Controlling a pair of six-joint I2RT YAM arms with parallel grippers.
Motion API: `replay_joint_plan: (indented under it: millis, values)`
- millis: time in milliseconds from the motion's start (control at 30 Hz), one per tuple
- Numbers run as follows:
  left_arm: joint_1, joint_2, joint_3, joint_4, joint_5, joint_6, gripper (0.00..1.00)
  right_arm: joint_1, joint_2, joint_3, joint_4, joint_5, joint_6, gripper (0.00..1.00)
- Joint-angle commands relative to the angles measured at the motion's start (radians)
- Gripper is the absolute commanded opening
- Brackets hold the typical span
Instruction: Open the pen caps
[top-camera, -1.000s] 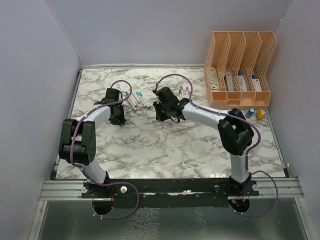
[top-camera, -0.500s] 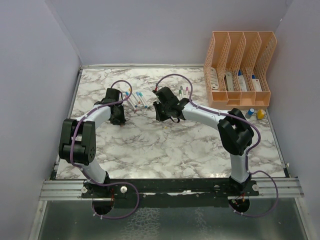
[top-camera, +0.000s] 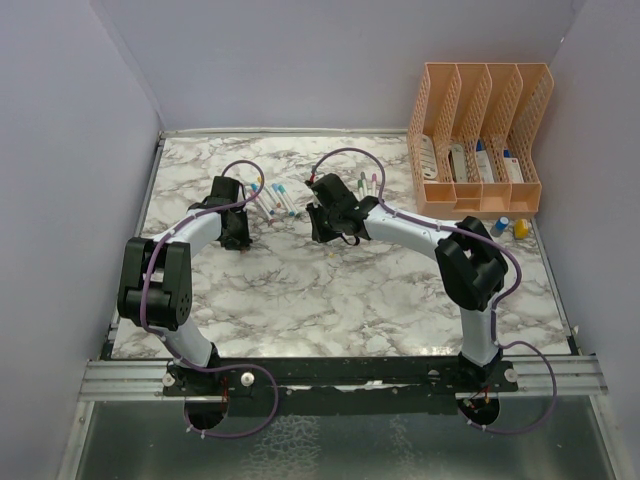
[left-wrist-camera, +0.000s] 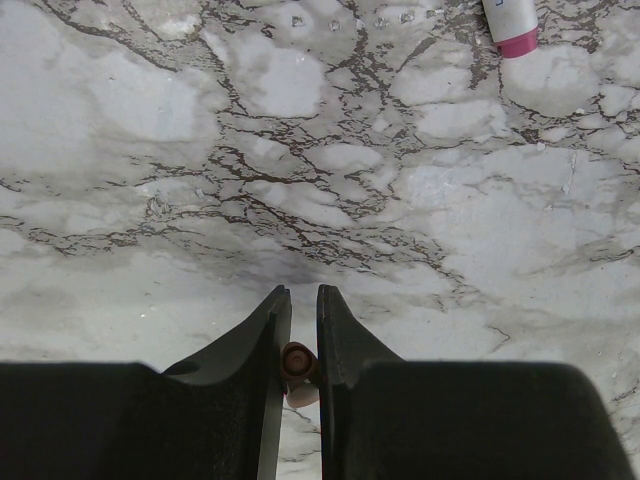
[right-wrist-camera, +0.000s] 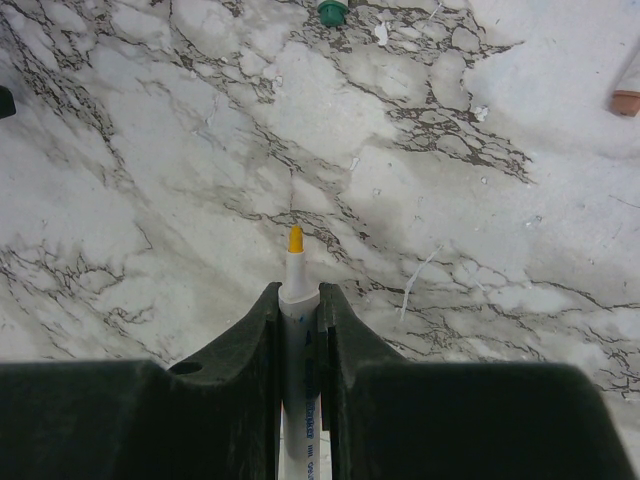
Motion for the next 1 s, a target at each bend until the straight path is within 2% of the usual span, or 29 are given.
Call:
replay_joint_plan:
  millis: [0,967]
  values:
    - [0.007,-0.034,0.011,-0.007,0.015,0.013,0.11,-0.001,-0.007,0.024,-0.007,0.014,0.010,0.01]
    - [0.014,-0.030,0.010,-0.005,0.017,0.015,0.11,-0.002,0.016,0.049,-0.016,0.005,0.006,0.01]
